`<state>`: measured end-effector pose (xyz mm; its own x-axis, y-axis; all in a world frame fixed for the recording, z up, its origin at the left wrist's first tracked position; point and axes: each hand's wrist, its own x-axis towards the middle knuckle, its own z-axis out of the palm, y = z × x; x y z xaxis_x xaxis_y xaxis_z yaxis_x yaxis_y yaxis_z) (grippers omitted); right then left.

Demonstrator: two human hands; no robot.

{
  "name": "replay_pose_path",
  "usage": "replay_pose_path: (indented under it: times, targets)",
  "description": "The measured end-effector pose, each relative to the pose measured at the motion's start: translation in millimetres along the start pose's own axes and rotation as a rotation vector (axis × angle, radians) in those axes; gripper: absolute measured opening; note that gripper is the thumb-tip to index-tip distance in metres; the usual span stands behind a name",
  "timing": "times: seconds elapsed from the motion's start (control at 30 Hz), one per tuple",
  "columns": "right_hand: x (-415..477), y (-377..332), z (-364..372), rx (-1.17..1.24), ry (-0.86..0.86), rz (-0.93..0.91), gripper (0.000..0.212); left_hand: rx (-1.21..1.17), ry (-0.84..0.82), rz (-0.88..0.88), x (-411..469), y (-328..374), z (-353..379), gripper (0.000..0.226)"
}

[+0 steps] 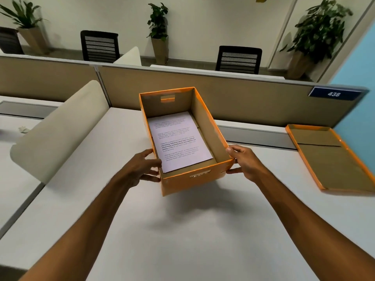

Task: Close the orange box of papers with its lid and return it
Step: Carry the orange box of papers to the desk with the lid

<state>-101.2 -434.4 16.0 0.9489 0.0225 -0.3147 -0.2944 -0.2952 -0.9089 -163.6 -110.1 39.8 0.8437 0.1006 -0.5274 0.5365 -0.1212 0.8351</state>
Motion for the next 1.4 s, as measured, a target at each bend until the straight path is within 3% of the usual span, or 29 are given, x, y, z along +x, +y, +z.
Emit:
replay_pose_path:
  times: [0.27,0.63,0.97,1.4]
  targets:
    - [-83.1,44.9,-52.6,0.126,-0.062,0.061,0.03,0.08,-0.067,0.014,-35.5,-27.6,37.3,0.076]
    - [-174.0,111.0,-72.4,0.229,0.04,0.096,0.031,0.135,-0.182,-0.004,-71.0,-73.1,71.8,0.076]
    - [-246.0,151.4,-60.0,0.306,0.199,0.127,0.013,0.169,-0.22,0.011,-100.5,-104.2,91.8,0.071]
    - [-289.9,173.0,-40.7,0.281,0.297,0.204,0.036,0.234,-0.266,-0.026,-124.4,-129.5,104.2,0.068]
